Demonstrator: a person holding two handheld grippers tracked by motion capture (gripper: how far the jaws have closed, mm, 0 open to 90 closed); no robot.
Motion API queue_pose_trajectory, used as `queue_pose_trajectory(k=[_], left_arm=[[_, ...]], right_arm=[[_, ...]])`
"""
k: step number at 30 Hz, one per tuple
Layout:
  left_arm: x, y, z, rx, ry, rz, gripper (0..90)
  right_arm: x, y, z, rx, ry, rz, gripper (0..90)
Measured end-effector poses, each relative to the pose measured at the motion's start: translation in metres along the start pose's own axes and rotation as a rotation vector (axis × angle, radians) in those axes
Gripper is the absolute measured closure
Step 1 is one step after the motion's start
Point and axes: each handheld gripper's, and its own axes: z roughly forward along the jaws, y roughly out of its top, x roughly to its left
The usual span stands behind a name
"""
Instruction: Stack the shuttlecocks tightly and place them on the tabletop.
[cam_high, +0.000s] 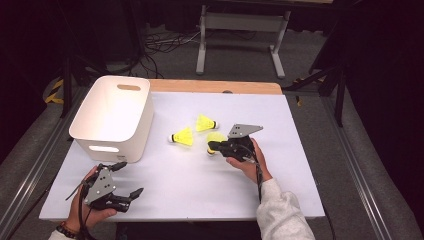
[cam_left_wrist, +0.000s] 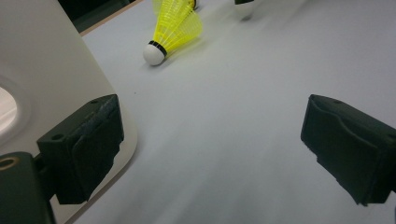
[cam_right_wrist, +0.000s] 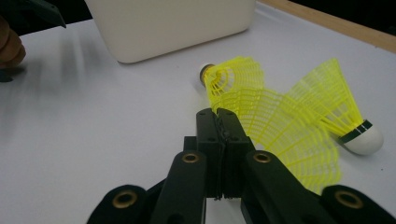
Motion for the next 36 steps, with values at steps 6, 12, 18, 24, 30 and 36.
queue_pose_trajectory(k=[6,12,18,24,30,36], left_arm=[[-0.001,0.0,0.0,0.003,0.0,0.006,7.0],[0.0,0.0,-0.002,-0.007,-0.003,0.005,7.0],[0.0,0.0,-0.003,-0.009,-0.003,0.007,7.0],[0.0,0.001,-0.003,-0.006,-0.004,0.011,7.1],[0.0,0.001,-0.003,-0.007,-0.006,0.014,7.1],[0.0,0.001,-0.003,-0.01,-0.002,0.014,7.1]], right_arm=[[0.006,0.002,-0.002,-0.052,-0.025,-0.013,89.3],[0.012,-0.004,0.0,-0.035,-0.047,-0.049,87.3],[0.015,-0.009,-0.004,-0.006,-0.077,-0.062,81.8],[0.017,-0.013,-0.012,0.047,-0.111,-0.087,71.2],[0.018,-0.018,-0.026,0.076,-0.116,-0.093,62.8],[0.018,-0.026,-0.039,0.119,-0.118,-0.101,59.4]])
